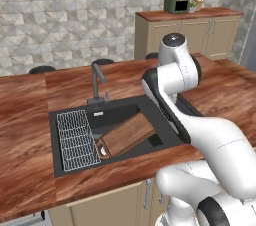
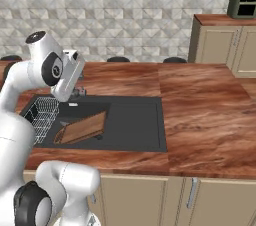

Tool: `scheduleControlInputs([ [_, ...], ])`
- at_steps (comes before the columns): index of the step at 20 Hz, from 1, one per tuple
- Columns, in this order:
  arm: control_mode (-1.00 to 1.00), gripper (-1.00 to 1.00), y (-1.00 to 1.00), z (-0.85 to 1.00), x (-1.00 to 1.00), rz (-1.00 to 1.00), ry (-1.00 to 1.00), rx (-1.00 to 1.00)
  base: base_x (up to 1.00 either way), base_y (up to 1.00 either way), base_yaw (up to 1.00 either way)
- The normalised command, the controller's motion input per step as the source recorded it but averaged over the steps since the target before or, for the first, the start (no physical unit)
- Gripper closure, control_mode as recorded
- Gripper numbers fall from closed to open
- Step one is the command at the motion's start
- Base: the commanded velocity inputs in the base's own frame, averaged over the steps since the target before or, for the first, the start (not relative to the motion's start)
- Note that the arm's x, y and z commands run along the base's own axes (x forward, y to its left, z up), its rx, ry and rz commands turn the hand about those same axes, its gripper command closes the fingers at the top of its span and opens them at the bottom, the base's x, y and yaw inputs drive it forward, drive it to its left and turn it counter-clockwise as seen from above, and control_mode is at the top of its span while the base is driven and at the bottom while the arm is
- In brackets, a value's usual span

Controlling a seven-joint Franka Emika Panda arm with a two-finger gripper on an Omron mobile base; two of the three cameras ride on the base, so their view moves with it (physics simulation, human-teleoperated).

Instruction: Move the cutting board and knife to the sink. Then move spray from the cabinet to the counter.

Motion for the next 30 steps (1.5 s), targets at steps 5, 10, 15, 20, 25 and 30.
scheduleControlInputs([
  [5, -1.00, -1.00, 0.12, 0.19, -0.35, -0.55, -0.48, 0.42, 0.00, 0.00, 0.00],
  [10, -1.00, -1.00, 0.16, 0.02, -0.24, -0.60, -0.48, 0.42, 0.00, 0.00, 0.00],
  [15, -1.00, -1.00, -0.07, 0.58, -0.12, -0.49, -0.04, 0.44, 0.00, 0.00, 0.00],
  [20, -1.00, -1.00, -0.37, 0.38, -0.13, -0.24, 0.25, 0.55, 0.00, 0.00, 0.00],
  [25, -1.00, -1.00, -0.29, 0.12, -0.02, -0.11, 0.34, 0.49, 0.00, 0.00, 0.00],
  [30, -1.00, -1.00, -0.06, -0.16, 0.00, -0.03, 0.21, 0.15, 0.00, 0.00, 0.00],
])
